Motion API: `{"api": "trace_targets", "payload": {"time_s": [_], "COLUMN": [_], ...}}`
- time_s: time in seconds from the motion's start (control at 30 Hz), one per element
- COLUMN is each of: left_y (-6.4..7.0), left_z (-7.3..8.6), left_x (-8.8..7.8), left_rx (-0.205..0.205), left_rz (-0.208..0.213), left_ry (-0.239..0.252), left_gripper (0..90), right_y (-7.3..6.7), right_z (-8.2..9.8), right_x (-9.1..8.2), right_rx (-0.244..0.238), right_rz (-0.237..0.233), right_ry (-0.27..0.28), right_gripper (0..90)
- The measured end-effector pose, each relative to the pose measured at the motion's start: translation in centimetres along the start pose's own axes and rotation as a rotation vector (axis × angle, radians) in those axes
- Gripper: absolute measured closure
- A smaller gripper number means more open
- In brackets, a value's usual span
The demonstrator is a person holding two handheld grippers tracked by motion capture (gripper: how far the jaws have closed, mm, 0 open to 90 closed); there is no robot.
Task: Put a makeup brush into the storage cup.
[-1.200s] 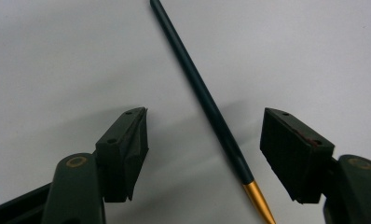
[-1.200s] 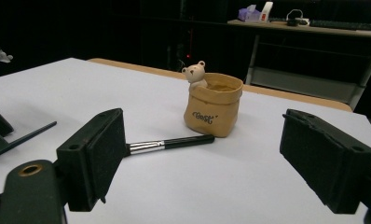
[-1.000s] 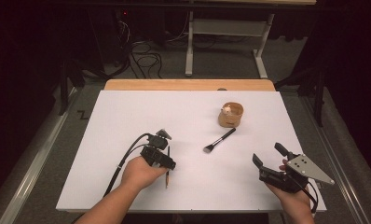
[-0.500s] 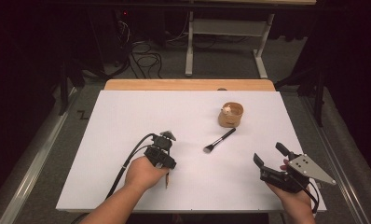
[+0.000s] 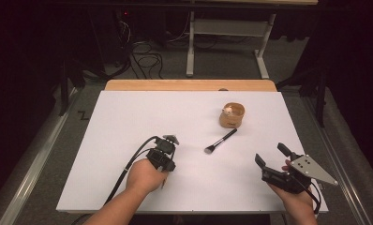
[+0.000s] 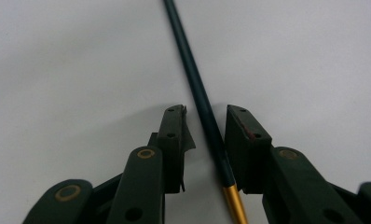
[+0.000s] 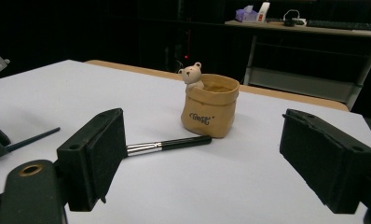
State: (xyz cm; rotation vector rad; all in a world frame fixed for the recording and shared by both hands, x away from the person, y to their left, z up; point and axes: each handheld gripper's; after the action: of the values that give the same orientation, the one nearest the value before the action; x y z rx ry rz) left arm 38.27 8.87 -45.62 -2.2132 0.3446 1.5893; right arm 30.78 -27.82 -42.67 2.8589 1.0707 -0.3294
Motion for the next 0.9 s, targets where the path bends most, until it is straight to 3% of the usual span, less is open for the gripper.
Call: {"api": "trace_targets", "payload": {"time_s": [0.33,0.53,0.9], "left_y": [-0.02,-0.05,-0.33], "left_z": [0.2,0.27,0.61], "left_x": [-0.08,-0.07,-0.14], "left_rx": [0.051,0.071,0.154], "left_rz": [-0.015,-0.011,0.017], "left_ry": [-0.001,0.01,0.046], "left_gripper": [82.1,82.7,82.9], "right_y": [0.17,0.19,0.14], "right_z": [-0.01,-0.03,0.02], "right_x": [-0.11,-0.13,-0.12], "right_rx": [0.007,0.009,0.013], "right_rz": [0.003,0.004,0.0], "right_ry": [0.005,0.008,0.005], "right_gripper": [15.3,15.3,15.5]}}
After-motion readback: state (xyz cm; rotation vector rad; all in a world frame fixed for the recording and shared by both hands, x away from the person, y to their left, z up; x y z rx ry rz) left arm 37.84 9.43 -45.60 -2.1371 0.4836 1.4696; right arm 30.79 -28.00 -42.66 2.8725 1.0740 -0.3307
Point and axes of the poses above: each handheld gripper's, and its own axes: x roughly forward along the jaws, z roughly out of its underside, y roughly to its right, and after that the axes turned 14 degrees about -z, right-handed
